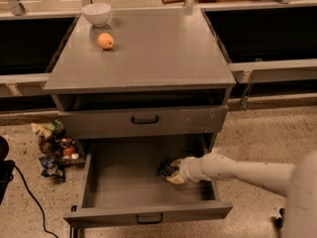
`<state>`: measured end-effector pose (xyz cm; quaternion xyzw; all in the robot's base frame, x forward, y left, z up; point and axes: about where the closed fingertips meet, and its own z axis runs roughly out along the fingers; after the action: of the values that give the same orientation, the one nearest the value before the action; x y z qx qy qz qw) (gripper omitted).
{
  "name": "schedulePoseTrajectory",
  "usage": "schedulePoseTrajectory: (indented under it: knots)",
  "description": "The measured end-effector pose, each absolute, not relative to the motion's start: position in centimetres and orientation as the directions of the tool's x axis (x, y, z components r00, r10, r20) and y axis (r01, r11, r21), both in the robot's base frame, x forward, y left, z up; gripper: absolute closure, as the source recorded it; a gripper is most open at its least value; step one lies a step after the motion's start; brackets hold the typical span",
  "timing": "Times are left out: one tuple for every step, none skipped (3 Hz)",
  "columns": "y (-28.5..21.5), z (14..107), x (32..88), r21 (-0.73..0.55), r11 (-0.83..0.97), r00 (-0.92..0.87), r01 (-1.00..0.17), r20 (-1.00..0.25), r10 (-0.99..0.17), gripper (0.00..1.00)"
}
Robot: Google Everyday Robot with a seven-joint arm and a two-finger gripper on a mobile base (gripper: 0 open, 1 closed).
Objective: Pick rxbar blueberry from middle drawer and place on counter
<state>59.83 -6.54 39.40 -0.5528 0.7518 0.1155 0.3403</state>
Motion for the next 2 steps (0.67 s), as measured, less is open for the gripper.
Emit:
schedulePoseTrajectory:
  knots:
    - [-7.2,43.1,59.0,-0.236,0.304,-0.048,-0.923,-0.714,-0.699,1.0]
    - [-7.5,45.9,57.5,-0.277,0.251,0.038,-0.928,-0.738,-0.674,1.0]
